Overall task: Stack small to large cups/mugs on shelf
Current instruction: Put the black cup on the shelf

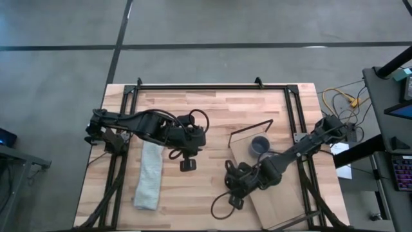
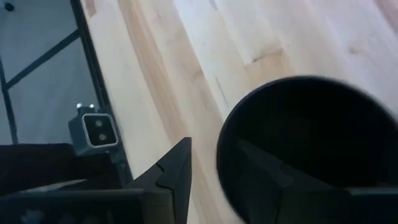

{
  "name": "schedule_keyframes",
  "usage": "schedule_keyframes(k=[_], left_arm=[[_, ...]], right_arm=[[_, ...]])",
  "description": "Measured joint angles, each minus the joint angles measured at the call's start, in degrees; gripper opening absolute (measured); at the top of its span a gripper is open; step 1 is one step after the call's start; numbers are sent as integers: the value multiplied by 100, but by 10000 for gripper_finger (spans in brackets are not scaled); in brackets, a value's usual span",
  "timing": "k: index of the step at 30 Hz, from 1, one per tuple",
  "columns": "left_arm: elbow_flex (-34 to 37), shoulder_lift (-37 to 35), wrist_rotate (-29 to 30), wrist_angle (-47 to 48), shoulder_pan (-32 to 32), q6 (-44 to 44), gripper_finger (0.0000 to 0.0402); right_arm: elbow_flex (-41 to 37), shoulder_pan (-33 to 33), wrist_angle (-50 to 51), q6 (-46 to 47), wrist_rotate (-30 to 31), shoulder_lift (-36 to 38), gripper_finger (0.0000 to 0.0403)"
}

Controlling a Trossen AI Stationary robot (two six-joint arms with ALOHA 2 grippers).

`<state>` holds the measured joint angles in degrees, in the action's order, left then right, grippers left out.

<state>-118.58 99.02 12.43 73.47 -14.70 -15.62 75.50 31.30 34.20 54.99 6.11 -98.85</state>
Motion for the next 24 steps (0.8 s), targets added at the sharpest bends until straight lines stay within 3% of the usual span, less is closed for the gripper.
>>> schedule_keyframes(k=[6,24], left_arm=[[0,0,1,-2,0,0,63],[0,0,2,-4,0,153,63]], right_arm=[[0,-6,1,-101,287,101,111],[-74,-4,260,-78,297,44,111]])
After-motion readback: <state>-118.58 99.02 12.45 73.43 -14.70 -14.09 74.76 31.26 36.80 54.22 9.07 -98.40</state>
